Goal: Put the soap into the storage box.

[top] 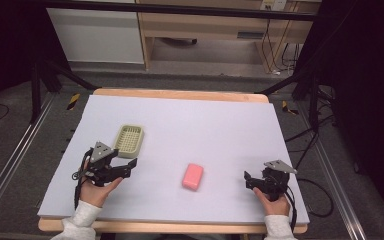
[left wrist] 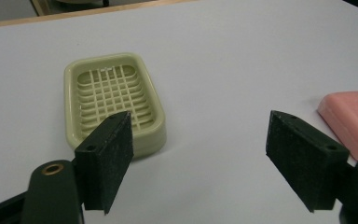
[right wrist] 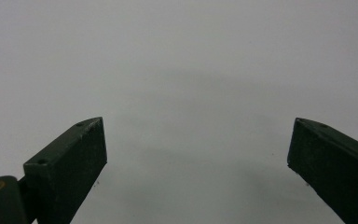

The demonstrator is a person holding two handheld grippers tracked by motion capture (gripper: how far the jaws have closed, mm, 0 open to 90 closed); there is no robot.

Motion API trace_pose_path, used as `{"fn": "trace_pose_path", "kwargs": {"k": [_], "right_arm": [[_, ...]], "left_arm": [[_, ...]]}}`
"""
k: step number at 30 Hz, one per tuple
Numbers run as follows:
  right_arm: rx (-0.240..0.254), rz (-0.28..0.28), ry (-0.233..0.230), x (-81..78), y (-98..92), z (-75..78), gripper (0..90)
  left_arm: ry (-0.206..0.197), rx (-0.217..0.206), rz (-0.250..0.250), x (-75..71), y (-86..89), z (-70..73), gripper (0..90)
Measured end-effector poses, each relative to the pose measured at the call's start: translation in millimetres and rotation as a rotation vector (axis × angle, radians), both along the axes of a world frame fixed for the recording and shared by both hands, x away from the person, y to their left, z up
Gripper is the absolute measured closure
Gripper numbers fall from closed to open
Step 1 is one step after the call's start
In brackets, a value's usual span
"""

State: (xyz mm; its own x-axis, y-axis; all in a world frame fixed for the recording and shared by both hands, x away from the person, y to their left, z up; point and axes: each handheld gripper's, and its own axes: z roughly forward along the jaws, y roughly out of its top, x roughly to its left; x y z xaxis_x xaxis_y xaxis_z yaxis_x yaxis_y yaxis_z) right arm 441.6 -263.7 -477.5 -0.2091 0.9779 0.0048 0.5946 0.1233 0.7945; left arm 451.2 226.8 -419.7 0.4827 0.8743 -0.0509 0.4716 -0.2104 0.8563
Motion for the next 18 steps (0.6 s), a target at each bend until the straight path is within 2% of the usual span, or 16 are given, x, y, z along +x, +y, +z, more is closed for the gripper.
{"fn": "trace_pose_path", "kwargs": {"k": [4, 8, 18], "right_arm": [[-0.001, 0.003, 0.004, 0.4, 0.1, -0.2, 4.9], [-0.002, 0.002, 0.000, -0.2, -0.2, 1.0, 4.9], [-0.007, 0.010, 0.004, -0.3, 0.3, 0.5, 4.9]], "left_arm": [[-0.003, 0.003, -0.011, 2.7, -5.9, 3.8, 22.7], [-0.013, -0.016, -0.015, 5.7, -12.9, 8.4, 22.6], [-0.008, -0.004, -0.042, 11.7, -30.7, 9.7, 22.6]]}}
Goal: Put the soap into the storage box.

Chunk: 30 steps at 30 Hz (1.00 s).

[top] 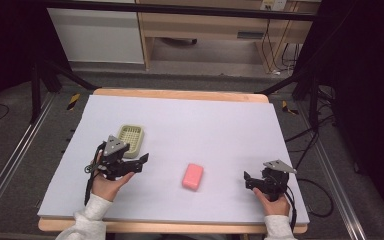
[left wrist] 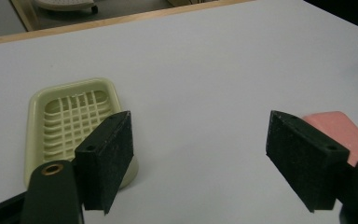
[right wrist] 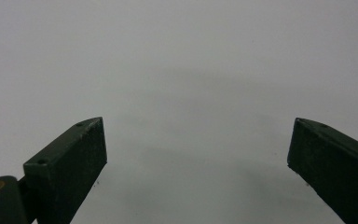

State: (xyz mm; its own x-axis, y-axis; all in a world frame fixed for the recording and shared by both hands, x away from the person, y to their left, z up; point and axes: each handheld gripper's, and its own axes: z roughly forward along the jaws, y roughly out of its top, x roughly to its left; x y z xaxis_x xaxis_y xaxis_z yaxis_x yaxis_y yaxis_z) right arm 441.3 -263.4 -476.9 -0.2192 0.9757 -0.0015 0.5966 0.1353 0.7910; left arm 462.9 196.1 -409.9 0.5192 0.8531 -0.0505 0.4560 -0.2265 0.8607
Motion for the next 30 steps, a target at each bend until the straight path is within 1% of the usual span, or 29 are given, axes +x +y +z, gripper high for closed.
{"fn": "trace_pose_path", "kwargs": {"k": [4, 6, 12, 13, 15, 20, 21, 23, 25, 30], "right_arm": [[0.005, -0.004, -0.001, -0.1, -0.3, 0.1, 4.9], [0.003, -0.002, 0.001, 0.2, -0.4, -0.2, 4.9], [0.004, -0.002, 0.003, 0.2, 0.1, -0.5, 4.9], [0.006, -0.001, 0.005, 0.1, 0.2, -0.4, 4.9], [0.005, -0.001, 0.003, 0.1, -0.1, -0.4, 4.9], [0.010, -0.004, 0.004, 0.0, -0.3, -0.1, 4.9], [0.011, -0.005, 0.003, -0.1, -0.3, 0.0, 4.9], [0.013, -0.005, 0.002, -0.2, -0.5, 0.2, 4.9], [0.013, -0.005, 0.004, -0.1, -0.3, 0.1, 4.9], [0.012, -0.004, 0.004, -0.2, -0.3, 0.1, 4.9]], "left_arm": [[0.004, -0.004, -0.006, 1.5, -6.1, -0.2, 22.6], [0.002, 0.010, -0.011, 2.3, -9.7, -0.4, 22.5], [0.005, 0.015, -0.025, 3.5, -17.2, -0.1, 22.5], [0.003, 0.002, -0.028, 3.5, -19.6, 0.0, 22.6], [0.003, -0.002, -0.035, 4.0, -22.9, 0.2, 22.7], [0.007, 0.009, -0.051, 5.7, -33.3, 0.2, 22.8], [0.007, 0.021, -0.057, 5.8, -35.5, 0.5, 22.7], [0.002, 0.023, -0.059, 5.4, -39.1, 0.6, 22.7], [0.002, 0.035, -0.068, 5.1, -42.0, 0.9, 22.7], [0.005, 0.030, -0.077, 5.6, -49.4, 0.7, 22.8]]}}
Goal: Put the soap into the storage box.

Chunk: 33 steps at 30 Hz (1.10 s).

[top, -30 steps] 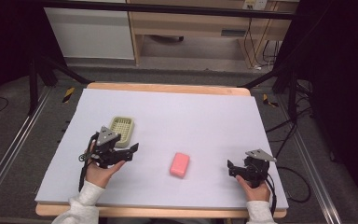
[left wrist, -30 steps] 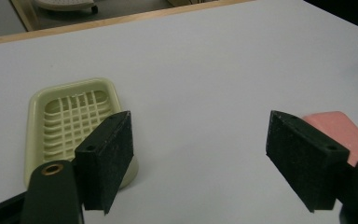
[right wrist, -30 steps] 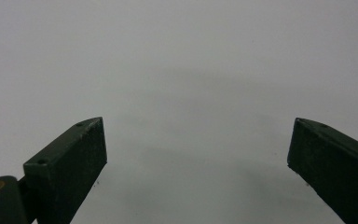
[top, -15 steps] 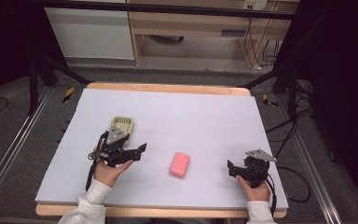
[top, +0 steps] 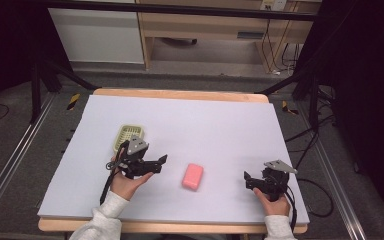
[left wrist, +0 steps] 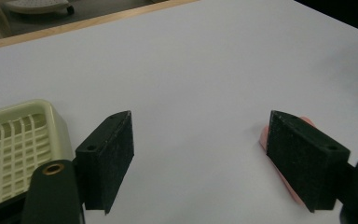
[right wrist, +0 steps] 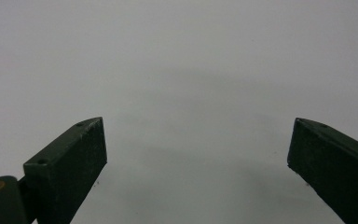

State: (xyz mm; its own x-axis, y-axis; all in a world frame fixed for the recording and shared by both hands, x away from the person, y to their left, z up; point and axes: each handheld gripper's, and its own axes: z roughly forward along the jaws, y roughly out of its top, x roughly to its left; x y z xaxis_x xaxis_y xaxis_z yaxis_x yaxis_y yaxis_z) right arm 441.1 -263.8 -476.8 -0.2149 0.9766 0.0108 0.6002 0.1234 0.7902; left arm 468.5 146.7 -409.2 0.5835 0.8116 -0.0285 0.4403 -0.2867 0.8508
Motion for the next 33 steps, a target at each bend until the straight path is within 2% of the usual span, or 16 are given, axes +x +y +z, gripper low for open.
{"fn": "trace_pose_path", "kwargs": {"k": [12, 18, 27, 33], "right_arm": [[0.002, 0.000, 0.004, 0.4, -0.2, -0.5, 4.9], [0.002, 0.000, 0.005, 0.4, 0.2, -0.5, 4.9], [0.005, 0.002, 0.007, 0.5, 0.2, 0.0, 5.0], [0.007, 0.004, 0.009, 0.8, 0.3, -0.2, 5.0]], "left_arm": [[0.012, 0.018, -0.030, 1.3, -20.4, -3.2, 23.1], [0.023, 0.011, -0.034, 2.2, -26.9, -4.5, 23.2], [0.050, 0.039, -0.061, 0.6, -43.2, -9.3, 23.2], [0.054, 0.043, -0.071, -0.6, -51.9, -10.9, 24.1]]}}
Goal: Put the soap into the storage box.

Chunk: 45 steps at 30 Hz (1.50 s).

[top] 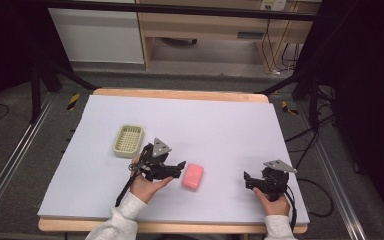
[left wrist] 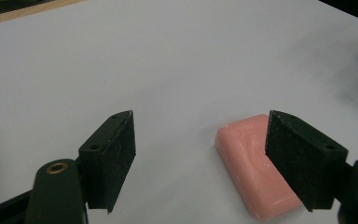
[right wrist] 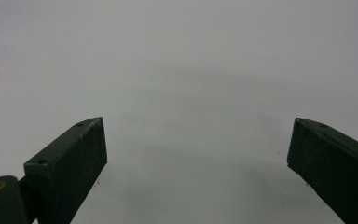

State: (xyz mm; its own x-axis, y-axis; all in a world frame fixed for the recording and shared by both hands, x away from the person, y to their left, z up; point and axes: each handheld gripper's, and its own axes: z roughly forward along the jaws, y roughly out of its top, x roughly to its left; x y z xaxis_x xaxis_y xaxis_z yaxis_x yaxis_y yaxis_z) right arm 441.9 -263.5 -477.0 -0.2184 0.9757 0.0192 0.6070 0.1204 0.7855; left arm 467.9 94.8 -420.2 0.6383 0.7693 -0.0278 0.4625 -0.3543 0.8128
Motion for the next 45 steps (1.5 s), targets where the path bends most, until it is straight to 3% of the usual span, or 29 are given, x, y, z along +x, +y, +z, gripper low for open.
{"fn": "trace_pose_path", "kwargs": {"k": [24, 45], "right_arm": [[0.000, 0.006, 0.007, 0.2, -0.1, -0.3, 5.2], [0.002, 0.006, 0.016, 0.6, 0.5, -0.8, 5.2]], "left_arm": [[0.049, 0.031, -0.047, -0.4, -33.1, -13.4, 23.4], [0.102, 0.092, -0.083, -0.5, -54.2, -26.7, 20.5]]}}
